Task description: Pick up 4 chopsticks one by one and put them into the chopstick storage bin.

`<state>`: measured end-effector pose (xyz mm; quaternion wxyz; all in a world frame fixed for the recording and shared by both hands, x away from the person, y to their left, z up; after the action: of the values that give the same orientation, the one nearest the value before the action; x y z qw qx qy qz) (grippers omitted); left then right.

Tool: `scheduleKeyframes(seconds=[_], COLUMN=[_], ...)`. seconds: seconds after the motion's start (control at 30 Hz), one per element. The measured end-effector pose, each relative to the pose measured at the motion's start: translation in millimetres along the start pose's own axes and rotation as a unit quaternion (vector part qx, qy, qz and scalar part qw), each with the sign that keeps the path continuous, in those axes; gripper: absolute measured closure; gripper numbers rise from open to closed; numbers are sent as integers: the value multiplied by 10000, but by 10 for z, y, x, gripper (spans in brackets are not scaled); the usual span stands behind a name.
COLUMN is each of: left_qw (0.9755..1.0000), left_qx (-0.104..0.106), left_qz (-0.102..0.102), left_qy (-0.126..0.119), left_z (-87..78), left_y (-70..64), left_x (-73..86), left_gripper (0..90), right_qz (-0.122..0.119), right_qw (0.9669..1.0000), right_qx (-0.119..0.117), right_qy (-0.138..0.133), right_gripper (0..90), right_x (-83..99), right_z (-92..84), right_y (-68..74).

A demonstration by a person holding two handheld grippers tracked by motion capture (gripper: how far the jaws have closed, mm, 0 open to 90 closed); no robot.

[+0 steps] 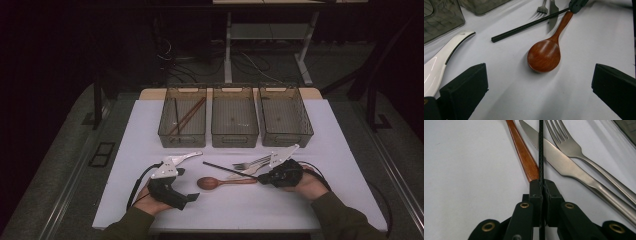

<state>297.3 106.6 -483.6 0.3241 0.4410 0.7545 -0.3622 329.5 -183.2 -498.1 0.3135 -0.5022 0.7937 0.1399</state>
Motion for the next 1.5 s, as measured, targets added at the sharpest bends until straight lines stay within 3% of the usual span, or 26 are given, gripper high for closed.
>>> scheduleKeyframes(seconds=[0.4,0.7,0.77,0.8,0.83,1.03,1.5], left_qw=[10000,10000,10000,10000,10000,10000,10000], left_qx=[6,13,12,11,11,10,23], left_qz=[5,12,14,14,12,12,29], left_qy=[1,-1,8,6,7,12,23], left_z=[-1,0,0,0,0,1,3], left_y=[-1,-3,-3,-3,-3,-4,-9], left_x=[0,-1,0,-1,-1,1,1], left_gripper=[0,0,0,0,0,0,0], right_qz=[-19,273,164,325,301,419,699], right_qw=[9998,9985,9986,9980,9979,9964,9946], right_qx=[-99,-202,-146,-195,-192,-154,202], right_qy=[-178,-437,-483,-510,-533,-716,-744], right_gripper=[858,858,857,857,857,857,857], right_x=[-25,-95,-99,-119,-124,-197,-473], right_z=[-52,-174,-188,-207,-215,-290,-309], right_y=[-30,-27,-53,-29,-37,-66,-178])
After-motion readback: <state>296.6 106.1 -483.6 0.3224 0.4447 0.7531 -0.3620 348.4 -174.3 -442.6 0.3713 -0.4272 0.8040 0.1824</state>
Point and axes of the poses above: each handheld gripper's, and its own axes: z roughly forward along the jaws, x roughly out of its underside, y roughly to its left, the point moved 7 cm from there along z, roughly forward along the jaws, and after that the axes turned 12 degrees about x, right-handed, at the moved point
